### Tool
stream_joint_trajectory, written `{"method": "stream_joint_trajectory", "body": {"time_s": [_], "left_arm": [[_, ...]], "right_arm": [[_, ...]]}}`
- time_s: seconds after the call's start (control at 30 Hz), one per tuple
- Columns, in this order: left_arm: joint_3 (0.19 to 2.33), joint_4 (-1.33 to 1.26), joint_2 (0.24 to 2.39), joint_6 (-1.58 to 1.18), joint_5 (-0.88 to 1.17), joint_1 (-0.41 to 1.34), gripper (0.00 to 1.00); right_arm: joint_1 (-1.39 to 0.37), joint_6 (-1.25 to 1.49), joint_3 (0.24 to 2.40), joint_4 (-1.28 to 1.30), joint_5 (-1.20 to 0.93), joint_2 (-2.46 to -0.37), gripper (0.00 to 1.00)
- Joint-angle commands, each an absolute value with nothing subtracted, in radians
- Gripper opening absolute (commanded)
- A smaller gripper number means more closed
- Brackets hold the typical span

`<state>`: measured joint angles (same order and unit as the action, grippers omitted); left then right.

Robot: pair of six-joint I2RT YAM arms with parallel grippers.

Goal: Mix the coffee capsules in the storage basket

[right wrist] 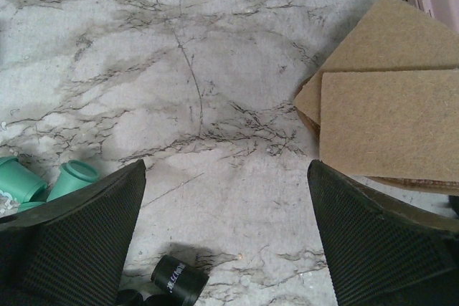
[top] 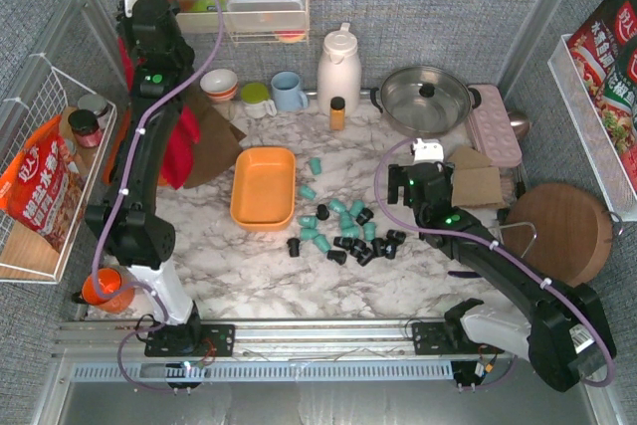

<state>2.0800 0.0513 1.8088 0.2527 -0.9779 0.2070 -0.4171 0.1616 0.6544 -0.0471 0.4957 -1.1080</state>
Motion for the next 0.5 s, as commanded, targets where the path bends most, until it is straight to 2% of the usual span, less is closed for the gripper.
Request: {"method": "stream_joint_trajectory", "body": {"time_s": [0.0,0.27,0.47], "left_arm": [[2.121,0.070,1.869,0.143,-0.891,0.145,0.00],[2.113,0.152,1.984,0.041,-0.888,0.070,0.00],[1.873,0.097,1.994,-0.031,-0.890,0.065,0.00]], "right_arm": [[-0.417,0.170,0.661,-0.066,0.500,-1.115,0.99],[-0.416,0.163,0.665,-0.068,0.505,-1.132,0.99],[-0.417,0.160,0.673,-0.067,0.505,-1.159,0.99]]}}
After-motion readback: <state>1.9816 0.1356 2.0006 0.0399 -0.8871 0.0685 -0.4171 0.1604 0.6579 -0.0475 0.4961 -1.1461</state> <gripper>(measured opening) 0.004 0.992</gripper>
